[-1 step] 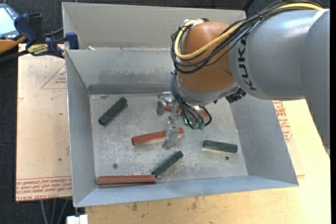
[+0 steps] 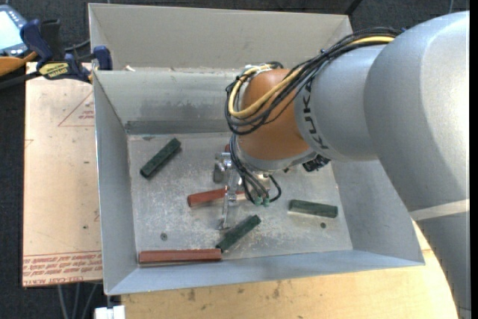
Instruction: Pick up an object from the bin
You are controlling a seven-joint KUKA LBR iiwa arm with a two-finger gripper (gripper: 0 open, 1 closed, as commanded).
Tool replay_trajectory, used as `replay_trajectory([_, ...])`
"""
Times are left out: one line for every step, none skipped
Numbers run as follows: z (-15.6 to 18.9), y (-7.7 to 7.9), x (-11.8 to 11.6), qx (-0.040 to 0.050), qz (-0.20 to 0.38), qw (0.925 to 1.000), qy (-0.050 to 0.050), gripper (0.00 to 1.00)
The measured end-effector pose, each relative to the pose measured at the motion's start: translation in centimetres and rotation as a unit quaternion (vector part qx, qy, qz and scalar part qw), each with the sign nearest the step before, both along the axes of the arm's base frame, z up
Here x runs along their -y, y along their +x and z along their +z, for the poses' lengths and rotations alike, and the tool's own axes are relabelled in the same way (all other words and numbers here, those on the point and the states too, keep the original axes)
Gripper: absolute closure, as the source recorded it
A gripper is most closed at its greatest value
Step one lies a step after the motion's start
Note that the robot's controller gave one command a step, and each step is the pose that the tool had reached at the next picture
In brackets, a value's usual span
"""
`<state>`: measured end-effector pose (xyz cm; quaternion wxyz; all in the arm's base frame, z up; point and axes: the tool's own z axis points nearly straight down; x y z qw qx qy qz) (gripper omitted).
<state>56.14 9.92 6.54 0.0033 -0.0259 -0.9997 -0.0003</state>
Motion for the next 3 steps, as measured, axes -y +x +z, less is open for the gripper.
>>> replay_trajectory([0.02,0.04,-0.06,0.0031,0.000,1.0000,0.001,0.00])
replay_trajectory([0.04,0.08,-0.11,0.0035,-0.001,1.0000,0.001,0.00])
replay_trajectory([0.07,0.13,-0.15,0.0037,-0.001,1.0000,0.001,0.00])
